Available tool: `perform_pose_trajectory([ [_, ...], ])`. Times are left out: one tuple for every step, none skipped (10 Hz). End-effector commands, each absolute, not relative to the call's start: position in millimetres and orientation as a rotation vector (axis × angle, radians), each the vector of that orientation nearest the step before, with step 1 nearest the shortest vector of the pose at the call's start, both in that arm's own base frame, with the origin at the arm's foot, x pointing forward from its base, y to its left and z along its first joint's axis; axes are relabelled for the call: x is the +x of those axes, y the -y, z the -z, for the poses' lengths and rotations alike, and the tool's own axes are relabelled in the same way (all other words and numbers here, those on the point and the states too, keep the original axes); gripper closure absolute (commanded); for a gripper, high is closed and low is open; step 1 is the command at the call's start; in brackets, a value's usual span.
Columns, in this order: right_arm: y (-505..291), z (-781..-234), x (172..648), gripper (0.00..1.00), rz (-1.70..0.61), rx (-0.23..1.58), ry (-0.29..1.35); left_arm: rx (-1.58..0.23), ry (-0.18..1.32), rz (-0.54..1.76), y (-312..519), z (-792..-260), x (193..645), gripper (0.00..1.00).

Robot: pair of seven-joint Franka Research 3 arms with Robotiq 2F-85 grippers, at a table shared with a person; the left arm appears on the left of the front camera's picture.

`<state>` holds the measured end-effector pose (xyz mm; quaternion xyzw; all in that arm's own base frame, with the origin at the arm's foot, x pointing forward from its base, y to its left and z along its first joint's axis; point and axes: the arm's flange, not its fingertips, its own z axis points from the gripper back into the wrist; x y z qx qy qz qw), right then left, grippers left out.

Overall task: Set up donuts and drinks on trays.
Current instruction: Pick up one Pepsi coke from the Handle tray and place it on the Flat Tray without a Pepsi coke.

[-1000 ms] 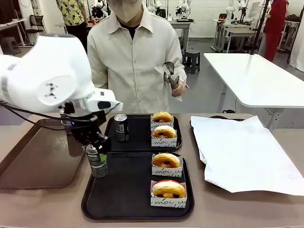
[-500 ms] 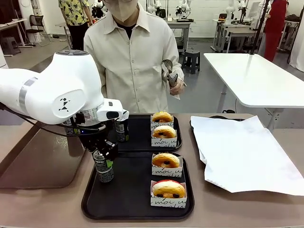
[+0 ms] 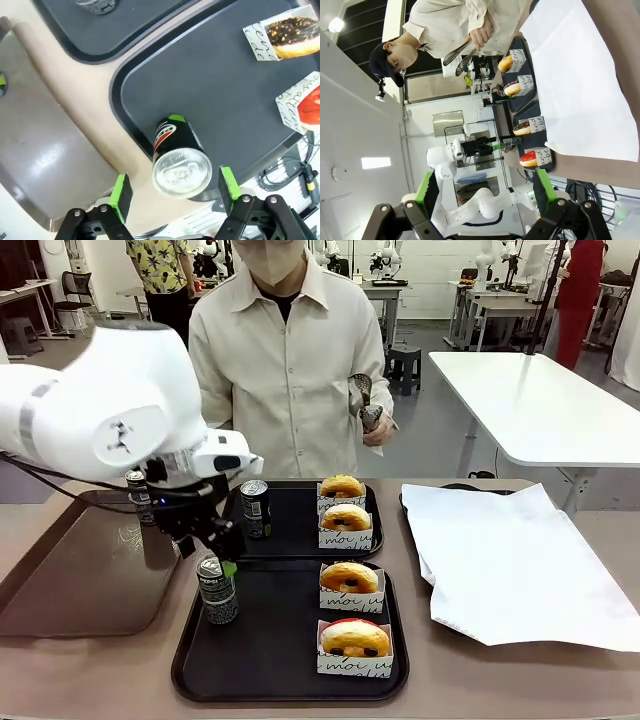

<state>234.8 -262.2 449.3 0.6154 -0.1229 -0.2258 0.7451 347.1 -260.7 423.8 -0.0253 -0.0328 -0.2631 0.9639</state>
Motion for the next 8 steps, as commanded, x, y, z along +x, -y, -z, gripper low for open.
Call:
perform_pose_trajectory([
  [262,-450,235,0.00,0.493,1.355,0.267,-0.107,0.066,0.495,236,-456,343,0.11],
  [262,-450,235,0.00,0.493,1.355,0.267,-0.114,0.072,0.455,220,-470,338,0.11],
  [262,-450,235,0.00,0.493,1.355,0.267,-0.122,0.092,0.432,208,-483,333,0.11],
  [262,-450,235,0.00,0.493,1.355,0.267,-0.100,0.131,0.400,197,-492,331,0.11],
  [262,-450,235,0.00,0.493,1.355,0.267,-0.091,0.150,0.360,185,-498,334,0.11],
  [262,-450,235,0.00,0.493,1.355,0.267,-0.082,0.135,0.333,173,-501,340,0.11],
  [262,-450,235,0.00,0.493,1.355,0.267,-0.052,0.112,0.308,164,-498,341,0.11],
  [262,-450,235,0.00,0.493,1.355,0.267,-0.102,0.143,0.367,182,-507,338,0.11],
])
